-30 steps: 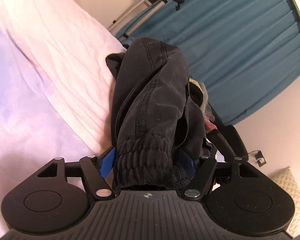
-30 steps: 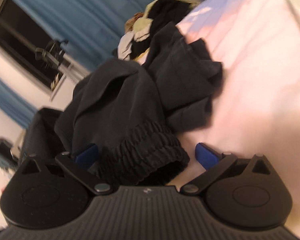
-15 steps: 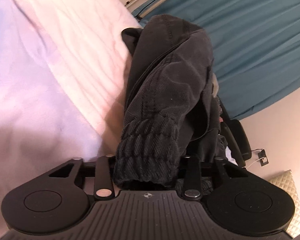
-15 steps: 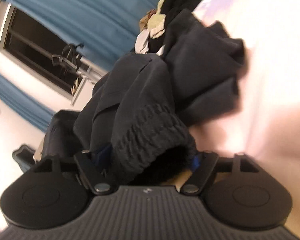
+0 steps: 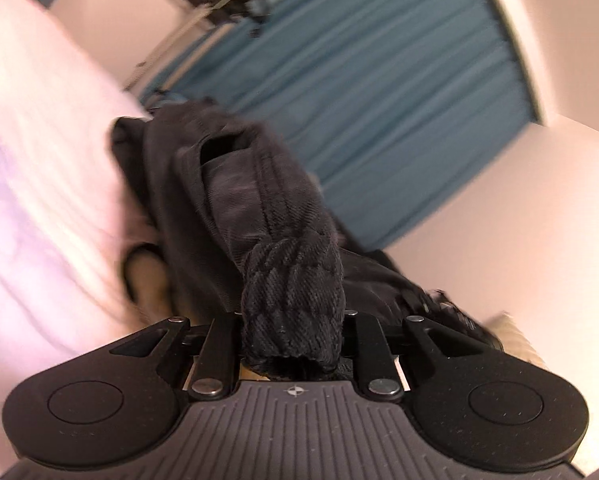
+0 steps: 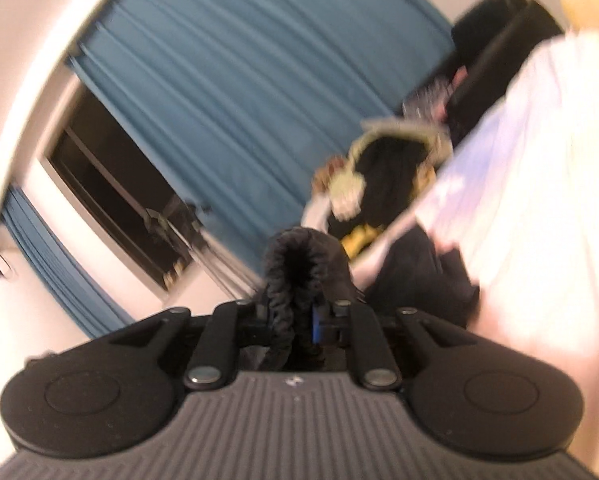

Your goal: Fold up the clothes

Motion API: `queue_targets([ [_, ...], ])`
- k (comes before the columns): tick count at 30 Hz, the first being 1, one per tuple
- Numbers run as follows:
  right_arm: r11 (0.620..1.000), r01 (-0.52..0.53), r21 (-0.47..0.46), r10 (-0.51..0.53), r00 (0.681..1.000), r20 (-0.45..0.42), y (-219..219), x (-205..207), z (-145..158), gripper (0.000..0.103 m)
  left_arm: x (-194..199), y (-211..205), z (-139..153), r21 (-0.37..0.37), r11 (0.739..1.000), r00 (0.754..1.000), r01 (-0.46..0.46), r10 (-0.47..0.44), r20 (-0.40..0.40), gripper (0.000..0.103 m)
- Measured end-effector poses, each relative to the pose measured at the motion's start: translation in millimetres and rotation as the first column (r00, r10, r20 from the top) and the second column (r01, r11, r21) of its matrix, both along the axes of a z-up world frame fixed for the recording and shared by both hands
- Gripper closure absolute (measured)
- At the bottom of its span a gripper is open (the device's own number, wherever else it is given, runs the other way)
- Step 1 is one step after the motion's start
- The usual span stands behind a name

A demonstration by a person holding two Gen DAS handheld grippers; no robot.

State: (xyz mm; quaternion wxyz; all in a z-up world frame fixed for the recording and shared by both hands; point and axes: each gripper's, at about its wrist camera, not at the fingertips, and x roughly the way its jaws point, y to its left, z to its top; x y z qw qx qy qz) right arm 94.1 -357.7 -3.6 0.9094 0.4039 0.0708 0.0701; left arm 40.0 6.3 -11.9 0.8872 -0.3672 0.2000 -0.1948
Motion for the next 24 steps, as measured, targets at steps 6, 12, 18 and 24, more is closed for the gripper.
queue_targets([
  [6, 0.987, 0.06, -0.15, -0.031, 0.981, 0.192, -3.9, -33.9, 99.6, 0.087, -54.4, -21.8, 56.3, -0.088, 0.994, 0.982, 0.063, -0.046, 0.186, 0.081],
  [12, 0.962, 0.04, -0.271, 0.06, 0.935, 0.351, 36.6, -26.8, 217.4, 0.087, -72.5, 0.6, 115.6, -0.269, 0.963, 0.941, 0.029, 0.064, 0.332, 0.081],
  [18, 0.902, -0.019, -0.432, 0.205, 0.898, 0.389, 154.8, 35.8, 291.1, 0.087, -25.1, 69.0, 143.5, -0.41, 0.9, 0.881, -0.15, 0.31, 0.358, 0.081],
  [24, 0.783, -0.119, -0.611, 0.352, 0.895, 0.276, 316.6, 132.7, 267.1, 0.086, 55.4, 184.6, 78.1, -0.459, 0.78, 0.823, -0.426, 0.545, 0.162, 0.081],
])
